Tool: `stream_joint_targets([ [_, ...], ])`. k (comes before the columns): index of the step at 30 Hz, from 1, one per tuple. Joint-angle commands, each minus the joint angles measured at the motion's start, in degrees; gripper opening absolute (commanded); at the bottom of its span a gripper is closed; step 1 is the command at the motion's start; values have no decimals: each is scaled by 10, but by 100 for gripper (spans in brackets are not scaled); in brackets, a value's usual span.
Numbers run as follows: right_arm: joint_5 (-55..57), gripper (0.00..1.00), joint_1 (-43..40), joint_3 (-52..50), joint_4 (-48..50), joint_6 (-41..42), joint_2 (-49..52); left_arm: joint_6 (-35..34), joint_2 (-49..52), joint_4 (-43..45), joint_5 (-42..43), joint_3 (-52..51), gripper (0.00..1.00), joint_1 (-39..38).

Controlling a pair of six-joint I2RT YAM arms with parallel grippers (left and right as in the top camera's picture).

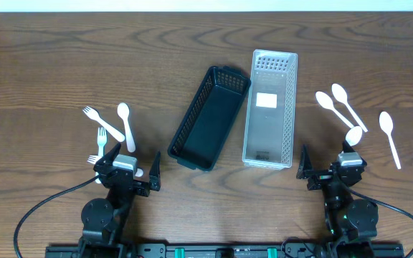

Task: Pack container

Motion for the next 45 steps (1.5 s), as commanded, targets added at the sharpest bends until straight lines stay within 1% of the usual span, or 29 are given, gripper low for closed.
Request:
stream_joint_targets([
  [1, -4, 99, 4, -1, -3, -9, -3, -3, -3, -5, 12, -17, 98, 0],
  [9, -17, 99, 4, -1, -2, 0, -3, -3, -3, -6, 12, -17, 98, 0],
  [13, -20, 99, 3, -1, -3, 102, -2, -3, -3, -5, 12, -17, 98, 0],
  [14, -29, 99, 3, -1, -2, 121, 0, -11, -3, -5, 14, -17, 98, 0],
  [16, -61, 99, 4, -1, 1, 140, 6, -51, -3, -3, 14, -16, 98, 0],
  [19, -79, 99, 4, 15, 3, 140, 24, -144, 7, -6, 15, 6, 98, 0],
  [21, -76, 99, 3, 45, 3, 130, 49, -153, 35, -10, 14, 45, 98, 0],
  [25, -74, 99, 3, 130, -1, 77, 145, -151, 145, -27, 2, 162, 98, 0],
  [27, -74, 99, 3, 183, -19, 50, 212, -134, 226, -44, 1, 233, 98, 0],
  [30, -75, 99, 3, 286, -72, 20, 337, -132, 371, -93, 2, 358, 98, 0],
  [32, -75, 99, 3, 352, -120, 10, 408, -132, 455, -145, 2, 437, 98, 0],
  [34, -74, 99, 3, 449, -208, -17, 506, -132, 560, -244, 2, 543, 98, 0],
  [37, -67, 99, 3, 547, -308, -64, 608, -132, 670, -373, 2, 654, 98, 0],
  [39, -69, 99, 2, 603, -358, -72, 674, -132, 736, -450, 1, 710, 98, 0],
  [42, -69, 99, 2, 641, -381, -73, 729, -132, 794, -493, 2, 729, 98, 0],
  [43, -64, 97, 1, 646, -381, -74, 742, -132, 810, -503, 2, 729, 98, 0],
  [44, -53, 74, -1, 647, -377, -74, 749, -132, 822, -508, 2, 729, 98, 0],
  [45, -37, 46, -4, 647, -372, -68, 755, -131, 832, -509, 2, 729, 98, 0],
])
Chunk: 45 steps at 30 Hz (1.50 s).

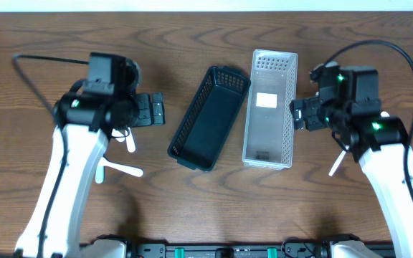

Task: Pack container

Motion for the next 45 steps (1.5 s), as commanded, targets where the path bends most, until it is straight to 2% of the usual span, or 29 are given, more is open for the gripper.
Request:
stream_joint_targets([
  [1, 51, 27, -9, 18, 5, 10, 19, 9, 35, -11, -5, 11, 98, 0],
  [2, 75, 7, -16, 18, 9, 38, 22, 30, 42, -8, -5, 11, 98, 0],
  [3, 92, 1, -24, 18, 11, 60, 24, 54, 48, -4, -5, 11, 87, 0],
  [5, 109, 1, -43, 18, 14, 89, 29, 115, 59, 7, -5, 11, 61, 0],
  [8, 103, 1, -70, 17, 7, 100, 44, 161, 80, 30, -5, 10, 34, 0],
  [9, 97, 1, -75, 15, -1, 100, 54, 161, 89, 37, -5, 10, 27, 0],
  [13, 77, 1, -76, 14, -29, 100, 94, 161, 125, 45, -5, 10, 11, 0],
  [17, 24, 1, -74, 14, -36, 100, 139, 161, 165, 44, -5, 10, 6, 0],
  [24, -76, 1, -72, 14, -42, 63, 192, 161, 204, 9, 7, 10, 6, -1],
  [26, -115, 1, -72, 14, -45, 32, 199, 160, 205, -3, 30, 10, 6, -2],
  [30, -151, 4, -72, 14, -48, 23, 206, 160, 205, -32, 102, 10, 6, -2],
  [33, -180, 5, -71, 14, -48, 2, 209, 160, 205, -51, 111, 10, 6, -5],
  [36, -187, 9, -70, 14, -48, -3, 209, 161, 205, -59, 111, 10, 6, -15],
  [45, -187, 8, -70, 14, -45, -3, 209, 161, 205, -59, 111, 10, 6, -76],
])
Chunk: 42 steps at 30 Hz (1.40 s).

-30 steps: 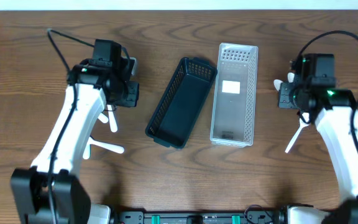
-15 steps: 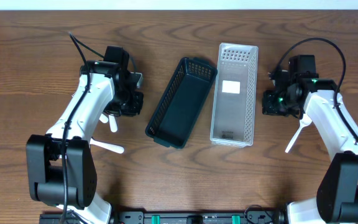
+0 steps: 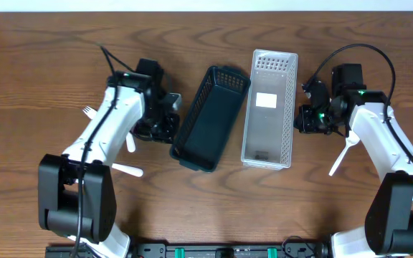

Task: Pack container

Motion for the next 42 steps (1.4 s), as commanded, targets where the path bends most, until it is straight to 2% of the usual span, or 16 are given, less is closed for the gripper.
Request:
stream_joint_targets([
  [1, -16, 8, 4, 8, 1, -11, 4, 10, 1, -1, 10, 10, 6, -21],
  [13, -16, 8, 22, 8, 1, -12, 4, 10, 1, 3, 10, 10, 6, -50],
  [15, -16, 10, 28, 8, 1, -18, 4, 9, 1, 3, 10, 10, 6, -51],
  [28, -14, 13, 48, 8, 14, -21, 4, 3, 1, -3, 19, 10, 6, -81],
  [31, -14, 13, 48, 8, 14, -43, 4, 3, 1, -3, 19, 10, 6, -92],
  [37, -14, 21, 48, 8, 14, -82, 4, 3, 1, -3, 19, 10, 6, -103],
  [42, 5, 22, 48, 8, 14, -80, 4, 3, 1, -4, 18, 10, 6, -103],
])
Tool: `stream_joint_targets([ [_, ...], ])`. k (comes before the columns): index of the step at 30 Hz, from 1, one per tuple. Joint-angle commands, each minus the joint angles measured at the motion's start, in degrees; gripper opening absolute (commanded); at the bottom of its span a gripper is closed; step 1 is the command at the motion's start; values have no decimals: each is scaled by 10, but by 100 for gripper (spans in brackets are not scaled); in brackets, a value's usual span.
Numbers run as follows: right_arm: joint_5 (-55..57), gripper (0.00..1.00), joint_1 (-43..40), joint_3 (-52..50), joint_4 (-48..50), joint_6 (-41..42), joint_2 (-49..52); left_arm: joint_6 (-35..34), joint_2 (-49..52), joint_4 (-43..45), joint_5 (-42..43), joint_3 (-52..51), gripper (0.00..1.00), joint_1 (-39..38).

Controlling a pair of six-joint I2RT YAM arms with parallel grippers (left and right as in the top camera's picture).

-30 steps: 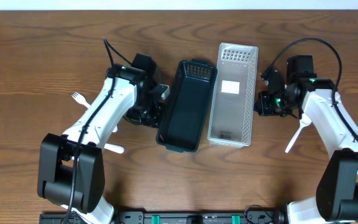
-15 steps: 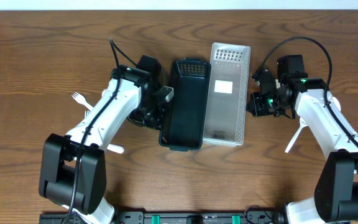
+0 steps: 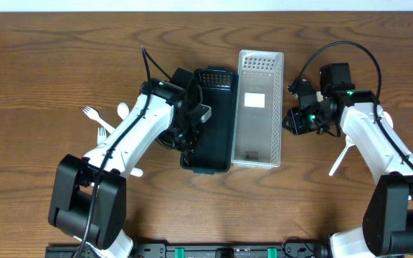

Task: Pack container

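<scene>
The black mesh basket [image 3: 217, 136] stands lengthwise at the table's middle. Its right wall is against the clear plastic basket [image 3: 258, 107]. My left gripper [image 3: 194, 115] is at the black basket's left wall, with its fingers over the rim; the overhead view does not show their gap. My right gripper [image 3: 291, 119] sits just right of the clear basket's right wall, its jaws too dark to read. White plastic forks [image 3: 92, 112] and a spoon [image 3: 122, 109] lie left of the left arm. Another white spoon [image 3: 339, 159] lies under the right arm.
A white fork handle [image 3: 133, 172] shows by the left arm's base. Both arms reach inward from the front edge, cables looping above them. Bare wood lies behind and in front of the baskets.
The black basket has turned from slanted to straight and now touches the clear basket. The clear basket has shifted left and back. My left gripper moved right onto the black basket's wall; the right gripper moved left.
Both arms were folded at the front edge, the black basket slanted beside the clear one, cutlery at both sides. Then the arms were raised over the cutlery. Then each gripper was beside its basket's outer wall. Now the baskets stand side by side.
</scene>
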Motion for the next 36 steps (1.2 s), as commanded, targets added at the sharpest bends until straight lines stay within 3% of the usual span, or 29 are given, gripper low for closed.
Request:
stream_joint_targets([
  [1, 15, 22, 7, 8, 1, -13, 4, 3, 1, -3, 6, 10, 6, 0],
  [8, 94, 19, 4, 8, 8, 24, 4, 3, -4, 1, -56, 10, 6, 0],
  [14, 184, 16, -13, 11, 48, 116, 3, 4, -45, 37, -171, 25, 6, 3],
  [17, 242, 8, -17, 26, 57, 173, 3, 3, -76, 59, -220, 40, 6, 3],
  [22, 296, 10, -17, 37, 63, 263, 3, -27, -115, 110, -251, 41, 6, 24],
  [36, 149, 14, 37, 37, 104, 172, 93, -49, -28, 111, -227, 18, 6, 80],
])
